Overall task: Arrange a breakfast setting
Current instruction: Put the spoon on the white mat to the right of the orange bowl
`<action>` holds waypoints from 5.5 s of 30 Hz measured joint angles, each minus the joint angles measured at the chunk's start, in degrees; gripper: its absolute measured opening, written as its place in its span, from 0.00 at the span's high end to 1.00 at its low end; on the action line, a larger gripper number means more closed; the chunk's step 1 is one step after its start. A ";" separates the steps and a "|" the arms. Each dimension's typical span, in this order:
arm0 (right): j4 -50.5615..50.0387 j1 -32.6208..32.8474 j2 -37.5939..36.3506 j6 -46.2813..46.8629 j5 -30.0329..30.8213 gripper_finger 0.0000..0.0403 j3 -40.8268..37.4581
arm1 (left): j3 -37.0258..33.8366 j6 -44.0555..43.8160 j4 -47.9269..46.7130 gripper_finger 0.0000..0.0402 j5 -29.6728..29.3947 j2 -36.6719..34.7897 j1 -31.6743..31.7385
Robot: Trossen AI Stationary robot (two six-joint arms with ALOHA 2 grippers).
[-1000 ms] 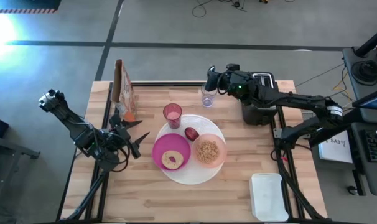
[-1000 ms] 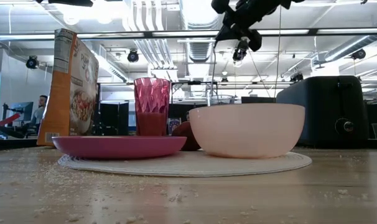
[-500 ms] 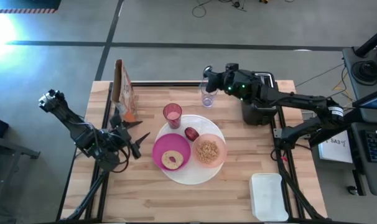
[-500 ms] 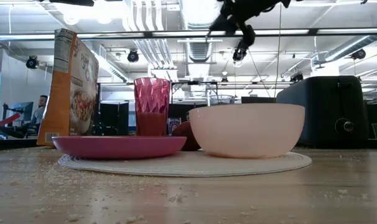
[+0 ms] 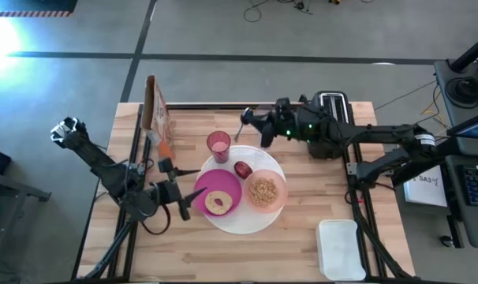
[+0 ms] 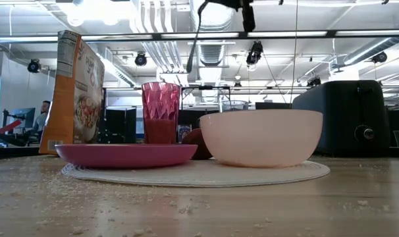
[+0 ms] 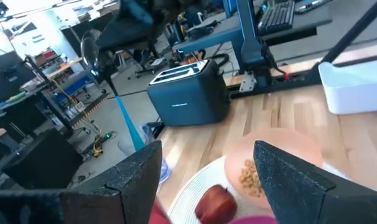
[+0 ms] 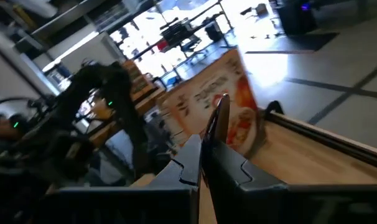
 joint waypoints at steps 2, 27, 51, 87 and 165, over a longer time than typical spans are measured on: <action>0.56 2.19 0.08 -1.84 0.00 0.98 0.00 | 0.00 0.33 2.43 0.41 0.02 1.42 0.67; 14.37 13.86 8.73 -9.72 -2.93 0.98 0.00 | 2.05 0.37 15.90 0.48 0.02 12.44 9.73; 18.88 17.68 9.05 -14.88 -5.20 0.98 0.00 | 2.40 -1.14 15.94 0.81 -0.04 12.38 11.38; 12.51 17.71 7.13 -18.88 -1.20 0.58 0.00 | 2.58 -0.26 16.63 1.00 1.64 12.27 11.38; 10.95 22.74 6.78 -31.37 -17.22 0.98 -0.02 | 7.45 -1.85 37.79 0.95 51.17 20.51 18.61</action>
